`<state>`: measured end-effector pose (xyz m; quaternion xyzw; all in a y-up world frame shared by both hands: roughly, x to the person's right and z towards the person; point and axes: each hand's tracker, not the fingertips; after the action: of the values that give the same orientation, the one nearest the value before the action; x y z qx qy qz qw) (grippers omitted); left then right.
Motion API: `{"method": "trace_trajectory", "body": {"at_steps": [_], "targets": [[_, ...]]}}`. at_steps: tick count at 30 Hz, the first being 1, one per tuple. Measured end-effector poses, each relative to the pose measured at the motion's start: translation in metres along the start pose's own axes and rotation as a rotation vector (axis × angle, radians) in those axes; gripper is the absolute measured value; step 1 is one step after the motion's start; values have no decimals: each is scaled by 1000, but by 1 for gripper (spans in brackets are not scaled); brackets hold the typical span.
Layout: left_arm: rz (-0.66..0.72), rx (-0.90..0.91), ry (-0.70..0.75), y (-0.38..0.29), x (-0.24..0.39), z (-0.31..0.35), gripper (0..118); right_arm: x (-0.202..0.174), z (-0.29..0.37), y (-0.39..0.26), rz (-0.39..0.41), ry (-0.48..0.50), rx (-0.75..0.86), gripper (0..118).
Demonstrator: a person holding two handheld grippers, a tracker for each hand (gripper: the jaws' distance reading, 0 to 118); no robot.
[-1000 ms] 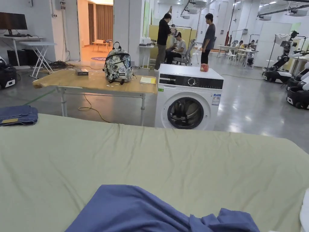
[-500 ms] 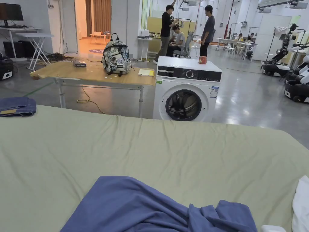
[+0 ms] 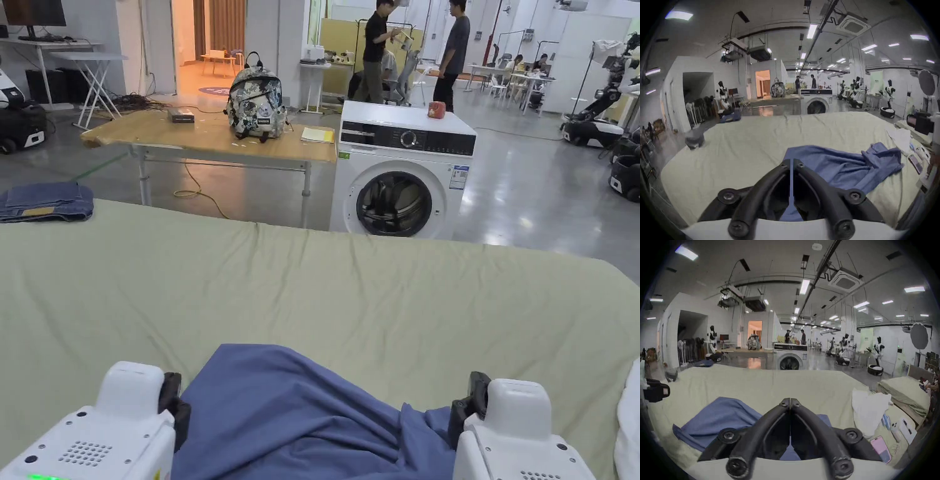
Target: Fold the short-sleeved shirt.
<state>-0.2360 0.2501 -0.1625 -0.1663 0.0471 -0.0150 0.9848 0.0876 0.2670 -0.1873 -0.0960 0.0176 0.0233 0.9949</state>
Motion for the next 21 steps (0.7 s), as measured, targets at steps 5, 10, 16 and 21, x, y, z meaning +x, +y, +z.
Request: {"method": "trace_trajectory", "body": {"at_steps": [5,10,16,21], "targets": [[35,-43,11,1,2,-16,0,-6,-14,0,-2,19,-32,0],[121,-160,-52,-2,-30,-76,0,4,-43,-21,-22,42,-141,0],[172,-395,-181,28,-65,-195,0,22,-73,-43,-15,38,-234,0],[134,-497,-219,51,-65,-287,1,43,-91,-59,-11,21,-285,0]]}}
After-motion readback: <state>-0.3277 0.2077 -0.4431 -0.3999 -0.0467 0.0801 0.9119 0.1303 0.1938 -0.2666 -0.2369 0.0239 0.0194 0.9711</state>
